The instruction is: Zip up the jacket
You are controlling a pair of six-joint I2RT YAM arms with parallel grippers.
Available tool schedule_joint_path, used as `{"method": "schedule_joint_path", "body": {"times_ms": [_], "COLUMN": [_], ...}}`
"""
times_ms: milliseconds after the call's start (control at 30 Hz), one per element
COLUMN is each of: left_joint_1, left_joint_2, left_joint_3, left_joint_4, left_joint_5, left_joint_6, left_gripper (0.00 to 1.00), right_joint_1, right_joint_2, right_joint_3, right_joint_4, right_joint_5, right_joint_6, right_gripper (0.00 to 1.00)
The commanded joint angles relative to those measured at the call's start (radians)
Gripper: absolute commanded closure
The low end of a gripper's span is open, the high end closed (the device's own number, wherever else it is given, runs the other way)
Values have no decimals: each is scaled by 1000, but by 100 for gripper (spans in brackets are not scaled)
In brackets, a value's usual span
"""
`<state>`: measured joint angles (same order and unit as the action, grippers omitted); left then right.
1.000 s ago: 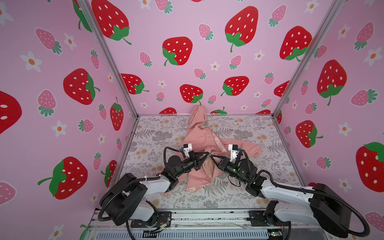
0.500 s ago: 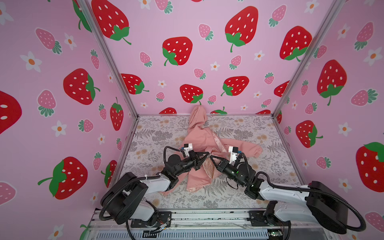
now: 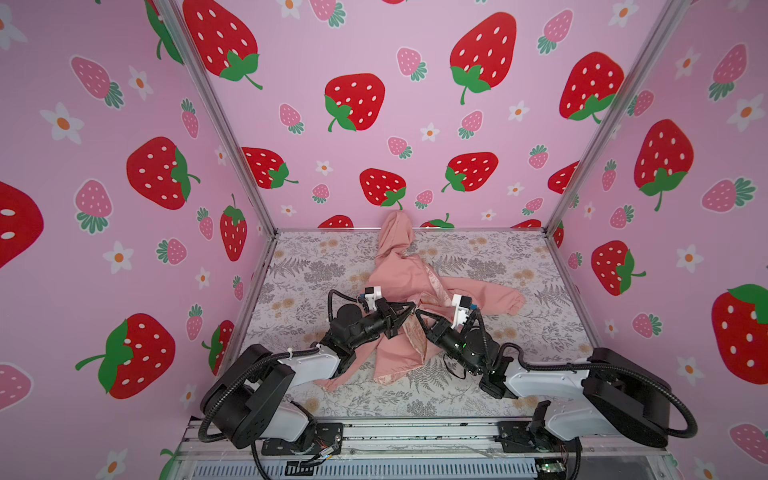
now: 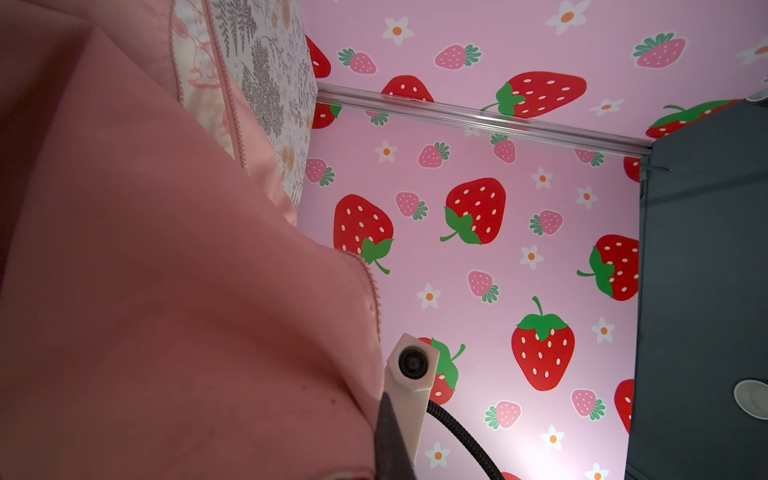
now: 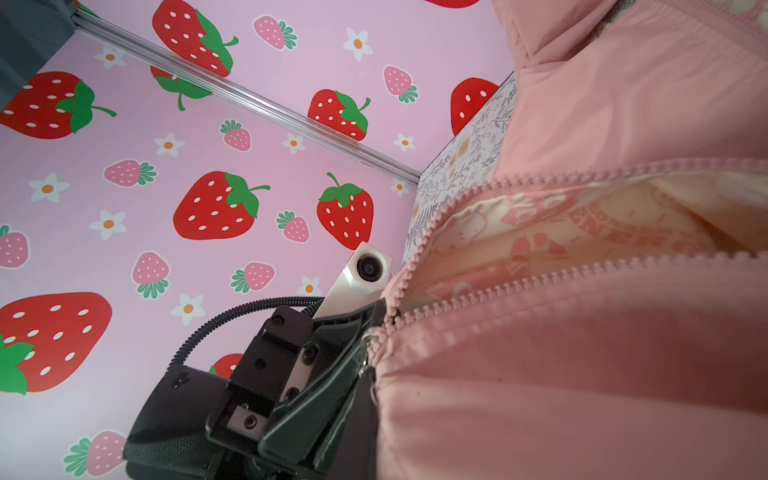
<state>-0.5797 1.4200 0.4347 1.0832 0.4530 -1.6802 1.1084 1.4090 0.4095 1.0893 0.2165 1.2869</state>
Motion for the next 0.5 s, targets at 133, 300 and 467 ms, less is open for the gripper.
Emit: {"method": "schedule_joint_path", "body": {"times_ms": [133, 300, 467], "left_joint_1": [25, 27, 30], "left_joint_2": [-31, -10, 68], "left_joint_3": [143, 158, 172], "left_joint_4": [154, 153, 248], "left_joint_5": [-70, -48, -34], "left_joint_6": [-8, 16, -3], "left_gripper": [100, 100, 100], "right_joint_1": [135, 157, 179], "right_joint_2": [151, 193, 200], "right_joint_3": [40, 68, 130], "right_joint_4": [-79, 3, -12], "right_joint_5": [-284, -318, -354], "right_joint_6": [38, 58, 37], "right_gripper": [100, 100, 100]}}
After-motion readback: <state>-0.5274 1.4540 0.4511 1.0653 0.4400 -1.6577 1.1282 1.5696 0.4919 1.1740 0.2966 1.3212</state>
